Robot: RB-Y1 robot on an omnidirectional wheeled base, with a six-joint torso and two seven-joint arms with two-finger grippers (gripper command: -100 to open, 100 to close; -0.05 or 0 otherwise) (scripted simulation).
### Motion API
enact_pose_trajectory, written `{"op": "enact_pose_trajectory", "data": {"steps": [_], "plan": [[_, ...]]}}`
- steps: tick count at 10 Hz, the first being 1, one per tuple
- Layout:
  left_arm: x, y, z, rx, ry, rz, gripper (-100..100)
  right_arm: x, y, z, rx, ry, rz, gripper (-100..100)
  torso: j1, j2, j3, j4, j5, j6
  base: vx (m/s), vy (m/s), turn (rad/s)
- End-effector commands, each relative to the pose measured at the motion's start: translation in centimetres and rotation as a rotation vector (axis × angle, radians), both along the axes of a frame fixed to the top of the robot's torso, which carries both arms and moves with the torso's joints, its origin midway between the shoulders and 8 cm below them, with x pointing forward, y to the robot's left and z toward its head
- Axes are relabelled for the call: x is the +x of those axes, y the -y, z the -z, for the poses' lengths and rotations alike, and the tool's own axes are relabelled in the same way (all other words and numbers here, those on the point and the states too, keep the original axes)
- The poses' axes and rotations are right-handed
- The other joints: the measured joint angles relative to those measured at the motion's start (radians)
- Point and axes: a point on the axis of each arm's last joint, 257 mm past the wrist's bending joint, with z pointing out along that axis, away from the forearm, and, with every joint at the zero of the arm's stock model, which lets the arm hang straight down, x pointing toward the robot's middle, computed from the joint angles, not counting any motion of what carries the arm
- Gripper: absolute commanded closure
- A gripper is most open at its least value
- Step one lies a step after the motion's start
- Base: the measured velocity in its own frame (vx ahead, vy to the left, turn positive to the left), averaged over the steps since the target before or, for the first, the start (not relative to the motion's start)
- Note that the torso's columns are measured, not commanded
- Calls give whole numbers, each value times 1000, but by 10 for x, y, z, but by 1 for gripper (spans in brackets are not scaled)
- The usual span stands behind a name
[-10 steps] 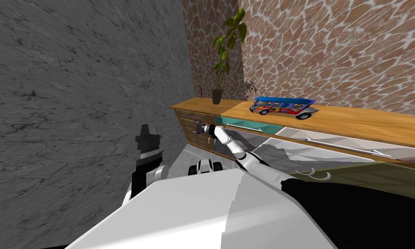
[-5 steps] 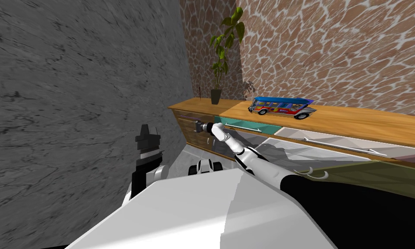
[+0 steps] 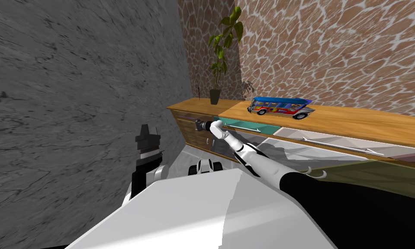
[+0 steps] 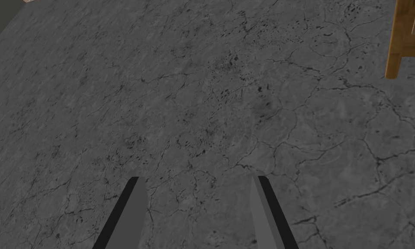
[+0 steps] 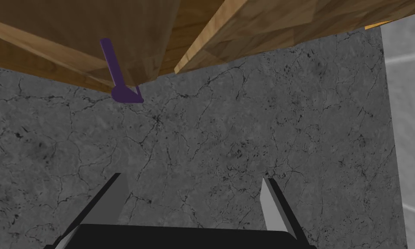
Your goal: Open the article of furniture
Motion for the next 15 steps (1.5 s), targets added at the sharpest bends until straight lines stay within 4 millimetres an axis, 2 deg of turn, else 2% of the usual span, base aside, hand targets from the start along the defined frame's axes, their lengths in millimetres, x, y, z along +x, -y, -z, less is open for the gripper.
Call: {"op": "enact_pose_trajectory", "data": {"steps": [1, 6, 9, 10, 15], "plan": [[0, 0, 0, 0, 0, 0, 0, 10, 5, 0, -63, 38, 17, -100, 0, 0, 0, 0, 0, 0, 13, -12, -16], [0, 0, 0, 0, 0, 0, 0, 43, 26, -5, -241, 156, 74, -100, 0, 0, 0, 0, 0, 0, 14, -15, -24], [0, 0, 0, 0, 0, 0, 0, 45, 29, -7, -251, 163, 78, -100, 1, 0, 0, 0, 0, 0, 5, -5, -5], [0, 0, 0, 0, 0, 0, 0, 45, 28, -7, -251, 162, 78, 100, 1, 0, 0, 0, 0, 0, 0, 0, 0], [0, 0, 0, 0, 0, 0, 0, 39, 20, -12, -249, 163, 69, 100, -3, -2, -1, -5, 0, 3, -156, 64, -12]]}}
